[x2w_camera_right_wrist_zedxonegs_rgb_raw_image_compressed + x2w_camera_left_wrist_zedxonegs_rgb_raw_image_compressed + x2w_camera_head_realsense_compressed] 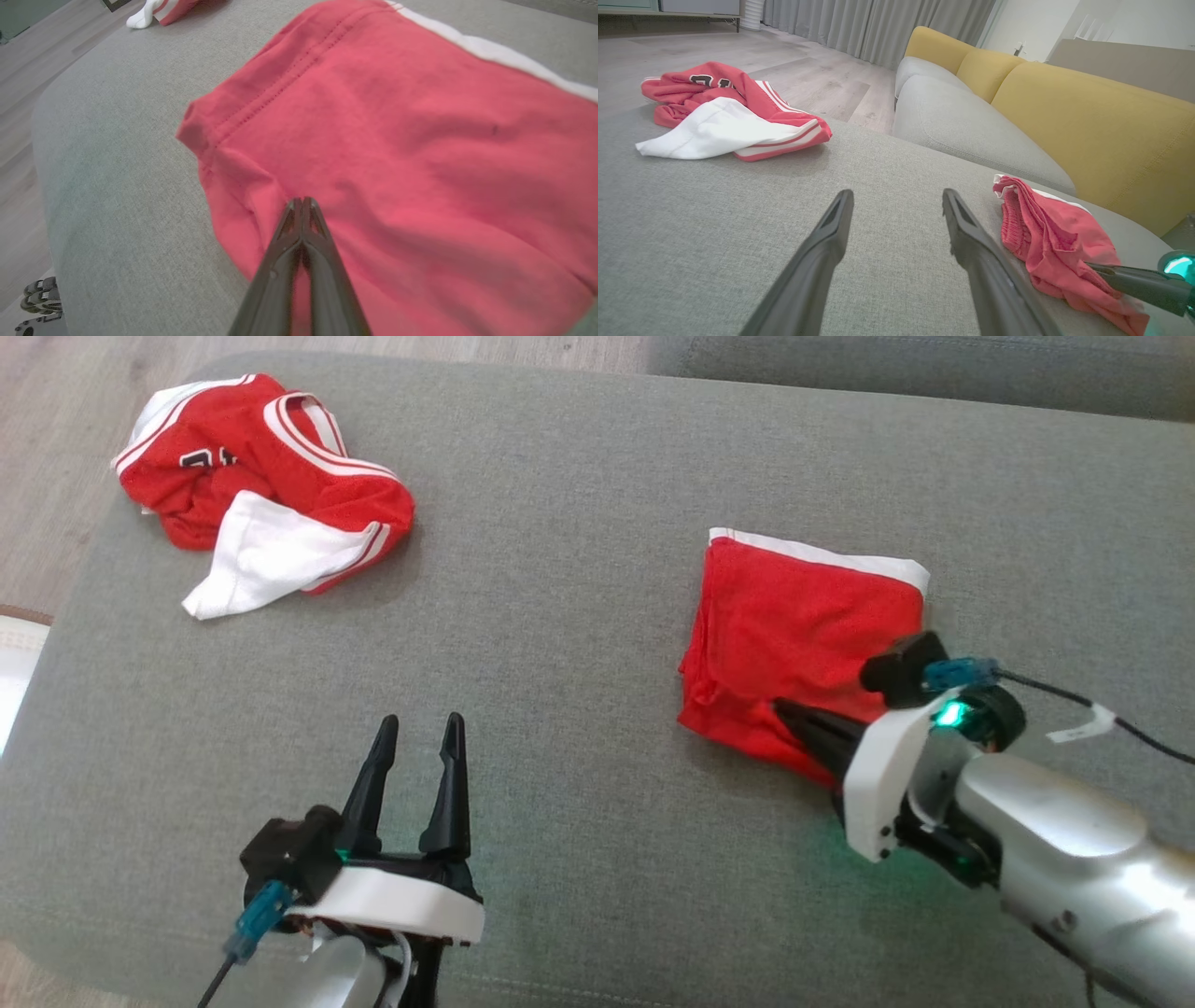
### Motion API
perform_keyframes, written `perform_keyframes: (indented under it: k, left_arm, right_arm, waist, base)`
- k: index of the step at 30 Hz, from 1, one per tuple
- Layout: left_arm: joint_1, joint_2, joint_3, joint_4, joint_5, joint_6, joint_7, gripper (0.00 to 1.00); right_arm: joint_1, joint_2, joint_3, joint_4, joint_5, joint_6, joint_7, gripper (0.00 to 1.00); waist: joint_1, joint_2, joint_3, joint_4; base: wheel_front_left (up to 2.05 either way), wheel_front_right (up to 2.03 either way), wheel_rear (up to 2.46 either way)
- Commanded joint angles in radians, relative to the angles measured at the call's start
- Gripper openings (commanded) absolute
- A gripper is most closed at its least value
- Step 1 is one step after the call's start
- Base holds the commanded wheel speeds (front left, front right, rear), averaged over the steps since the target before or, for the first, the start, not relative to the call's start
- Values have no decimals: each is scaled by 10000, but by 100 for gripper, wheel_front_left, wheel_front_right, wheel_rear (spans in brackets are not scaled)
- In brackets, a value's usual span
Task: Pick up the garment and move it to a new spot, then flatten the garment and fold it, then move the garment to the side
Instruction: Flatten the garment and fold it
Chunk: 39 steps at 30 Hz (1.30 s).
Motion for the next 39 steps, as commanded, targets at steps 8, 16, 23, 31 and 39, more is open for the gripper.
perform_keyframes:
  k: [8, 16, 23, 31, 39]
  left_arm:
    - [-313, 99, 193, -211, 64, -33, -60, 100]
    - [-301, 144, 235, -211, 12, 26, -62, 100]
    - [-247, 208, 340, -223, 7, 45, -75, 100]
    - [-233, 300, 381, -96, 245, 245, -86, 100]
    - [129, 317, 500, 31, 437, 443, -100, 100]
  right_arm:
    - [-268, 721, 155, -37, -123, 73, 91, 0]
    - [-275, 1049, 190, 28, -446, 73, -103, 0]
    - [-597, 1166, -106, 372, -476, 73, -1765, 0]
    - [-210, 1595, -2146, 1397, -1191, 73, -2673, 67]
    - [1520, 2279, -6455, 1347, -4051, 73, -2704, 100]
  waist:
    - [0, 0, 8, 148]
    - [0, 0, 9, 62]
    - [0, 0, -299, -397]
    - [0, 0, -837, -1212]
    - [0, 0, -1219, -1906]
  base:
    - [0, 0, 0]
    - [0, 0, 0]
    - [0, 0, 0]
    - [0, 0, 0]
    - [0, 0, 0]
